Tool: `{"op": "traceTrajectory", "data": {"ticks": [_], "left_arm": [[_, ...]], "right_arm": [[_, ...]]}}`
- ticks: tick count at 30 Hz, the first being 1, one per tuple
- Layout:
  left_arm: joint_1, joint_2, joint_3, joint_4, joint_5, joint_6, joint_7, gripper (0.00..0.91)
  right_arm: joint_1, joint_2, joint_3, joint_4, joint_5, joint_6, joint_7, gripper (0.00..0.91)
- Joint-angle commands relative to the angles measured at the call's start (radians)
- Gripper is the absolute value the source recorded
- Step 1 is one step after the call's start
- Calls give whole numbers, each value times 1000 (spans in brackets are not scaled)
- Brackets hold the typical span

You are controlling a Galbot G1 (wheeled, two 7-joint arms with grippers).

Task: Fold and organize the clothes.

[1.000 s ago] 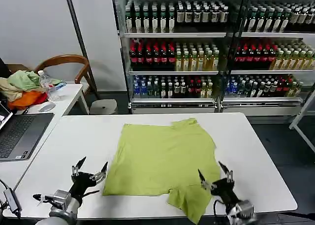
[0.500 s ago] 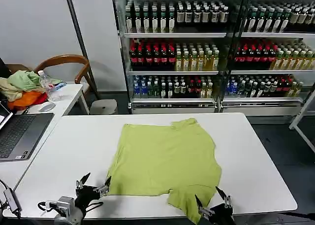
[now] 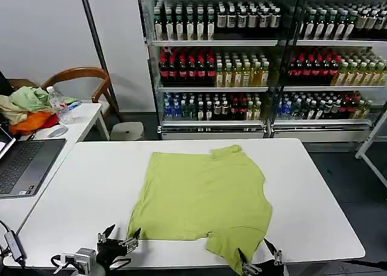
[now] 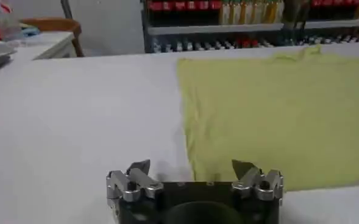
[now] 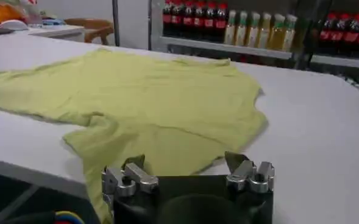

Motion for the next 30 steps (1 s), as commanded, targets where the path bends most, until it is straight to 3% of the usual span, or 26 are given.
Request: {"op": "traceTrajectory", "data": {"ticks": [1,7,8,9,10,11,12,19,30], "left_arm": [[13,-5,8,-11,-27,16,-30,907],[-1,-10,20,11,-21,14,-40,907],[-3,-11,22,14,-21,14,-40,856],[-4,-12,23,17,-21,13,-40,554],[-4,-12,26,19,-20,11,-40,91],[-5,-12,30,21,-19,10,-40,91],[-6,-12,33,24,-19,9,-37,40],[-6,-18,54,24,-7,5,-34,40],[-7,-22,62,23,10,-11,-30,50]], "right_arm": [[-6,1,-11,1,5,2,16,907],[1,5,-21,-5,7,-7,20,907],[3,5,-23,-7,12,-14,21,907],[4,5,-24,-8,15,-16,21,786],[11,5,-26,-11,21,-14,21,40],[15,5,-26,-14,30,-14,21,0],[22,6,-27,-16,38,-16,17,0],[30,12,-34,-15,97,-29,12,0],[28,23,-27,-1,57,-15,15,0]]}}
